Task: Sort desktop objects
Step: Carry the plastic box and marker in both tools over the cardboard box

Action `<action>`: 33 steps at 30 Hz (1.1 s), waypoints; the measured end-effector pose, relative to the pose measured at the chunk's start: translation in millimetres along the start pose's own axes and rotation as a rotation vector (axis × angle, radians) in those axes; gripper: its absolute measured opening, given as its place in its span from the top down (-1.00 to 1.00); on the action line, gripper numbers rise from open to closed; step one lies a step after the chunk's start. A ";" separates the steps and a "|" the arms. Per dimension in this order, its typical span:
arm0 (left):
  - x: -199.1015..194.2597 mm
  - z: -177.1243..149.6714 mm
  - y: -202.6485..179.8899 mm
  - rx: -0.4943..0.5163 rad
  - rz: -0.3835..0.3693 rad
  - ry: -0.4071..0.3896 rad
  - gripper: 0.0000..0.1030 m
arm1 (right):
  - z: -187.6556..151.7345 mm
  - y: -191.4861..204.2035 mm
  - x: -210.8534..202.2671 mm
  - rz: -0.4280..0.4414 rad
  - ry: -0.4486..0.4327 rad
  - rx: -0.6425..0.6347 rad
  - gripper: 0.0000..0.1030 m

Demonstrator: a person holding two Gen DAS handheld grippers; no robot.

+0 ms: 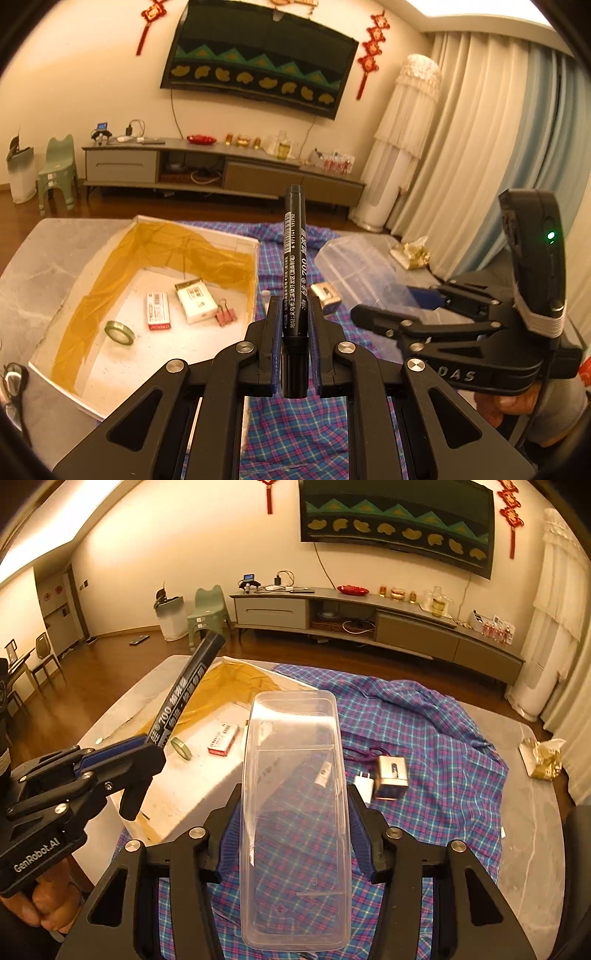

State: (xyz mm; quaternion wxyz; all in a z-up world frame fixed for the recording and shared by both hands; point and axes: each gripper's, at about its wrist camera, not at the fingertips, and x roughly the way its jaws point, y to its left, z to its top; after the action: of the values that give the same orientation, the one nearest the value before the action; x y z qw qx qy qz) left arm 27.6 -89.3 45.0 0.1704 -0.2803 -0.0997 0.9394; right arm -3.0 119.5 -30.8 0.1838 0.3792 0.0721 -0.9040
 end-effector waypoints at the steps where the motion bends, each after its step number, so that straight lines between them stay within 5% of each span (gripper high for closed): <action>1: -2.1 0.8 1.5 -0.003 -0.001 -0.008 0.75 | 1.7 2.4 -0.1 0.003 0.000 -0.003 -0.02; 19: -21.4 10.9 33.8 -0.052 0.025 -0.074 0.75 | 37.9 59.2 1.6 0.039 -0.029 -0.107 -0.02; 33: -25.4 10.9 75.6 -0.108 0.125 -0.089 0.75 | 52.2 98.6 26.1 0.088 -0.019 -0.161 -0.02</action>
State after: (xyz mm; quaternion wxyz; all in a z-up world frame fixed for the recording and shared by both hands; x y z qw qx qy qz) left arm 21.5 -169.6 45.2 0.0914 -0.2527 -0.1400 0.9530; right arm -16.1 7.3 -11.9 0.2541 0.3574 0.1259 -0.8899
